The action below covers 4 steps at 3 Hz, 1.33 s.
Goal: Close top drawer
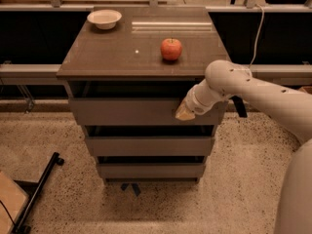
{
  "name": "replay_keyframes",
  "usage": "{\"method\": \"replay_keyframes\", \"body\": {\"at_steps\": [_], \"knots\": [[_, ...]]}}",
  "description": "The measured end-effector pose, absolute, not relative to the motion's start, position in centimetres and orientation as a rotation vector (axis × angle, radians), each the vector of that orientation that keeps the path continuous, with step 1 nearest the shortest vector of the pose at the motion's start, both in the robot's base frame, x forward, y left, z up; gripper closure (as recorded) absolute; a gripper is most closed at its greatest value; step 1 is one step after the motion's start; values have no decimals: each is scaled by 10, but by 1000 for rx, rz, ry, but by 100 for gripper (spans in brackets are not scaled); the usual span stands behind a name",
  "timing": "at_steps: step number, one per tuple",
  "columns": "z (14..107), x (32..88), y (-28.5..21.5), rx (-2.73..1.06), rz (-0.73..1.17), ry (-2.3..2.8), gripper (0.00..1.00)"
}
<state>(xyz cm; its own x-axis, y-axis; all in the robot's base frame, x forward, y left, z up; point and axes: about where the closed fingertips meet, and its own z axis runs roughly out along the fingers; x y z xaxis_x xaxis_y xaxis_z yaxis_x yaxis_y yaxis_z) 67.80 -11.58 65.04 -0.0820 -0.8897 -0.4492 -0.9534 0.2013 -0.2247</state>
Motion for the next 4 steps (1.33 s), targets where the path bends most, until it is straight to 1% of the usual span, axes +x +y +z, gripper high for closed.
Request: {"method": "replay_keyframes", "body": {"at_steps": [3,4], "knots": [[651,681,-112,-1707,178,1988,11],[649,680,-111,-1710,181,1988,0]]}}
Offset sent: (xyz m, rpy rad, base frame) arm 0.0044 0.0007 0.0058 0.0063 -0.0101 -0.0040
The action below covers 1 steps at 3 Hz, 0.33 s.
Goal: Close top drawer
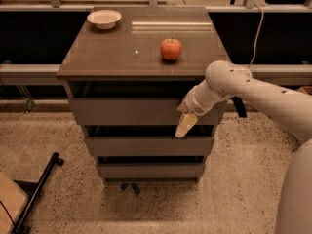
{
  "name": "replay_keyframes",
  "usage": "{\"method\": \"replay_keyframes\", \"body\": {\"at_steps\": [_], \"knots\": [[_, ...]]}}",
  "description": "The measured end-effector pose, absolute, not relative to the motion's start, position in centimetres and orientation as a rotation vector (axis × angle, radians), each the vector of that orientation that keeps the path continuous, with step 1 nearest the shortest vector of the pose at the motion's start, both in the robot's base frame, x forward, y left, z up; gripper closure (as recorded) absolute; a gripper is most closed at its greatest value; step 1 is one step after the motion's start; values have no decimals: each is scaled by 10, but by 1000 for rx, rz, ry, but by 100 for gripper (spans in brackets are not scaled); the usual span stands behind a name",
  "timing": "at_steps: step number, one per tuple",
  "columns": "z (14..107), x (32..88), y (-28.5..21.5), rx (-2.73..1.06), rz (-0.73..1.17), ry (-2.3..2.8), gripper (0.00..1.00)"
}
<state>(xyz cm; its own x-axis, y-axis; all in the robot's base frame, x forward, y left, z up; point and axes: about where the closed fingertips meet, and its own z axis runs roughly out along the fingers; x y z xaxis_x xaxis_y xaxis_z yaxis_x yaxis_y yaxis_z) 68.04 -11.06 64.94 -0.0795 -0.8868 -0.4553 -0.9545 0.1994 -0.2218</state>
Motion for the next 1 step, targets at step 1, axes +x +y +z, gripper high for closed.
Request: {"method": "replay_keyframes", "body": {"at_steps": [1], "knots": [[649,680,-111,-1710,181,1988,0]]}}
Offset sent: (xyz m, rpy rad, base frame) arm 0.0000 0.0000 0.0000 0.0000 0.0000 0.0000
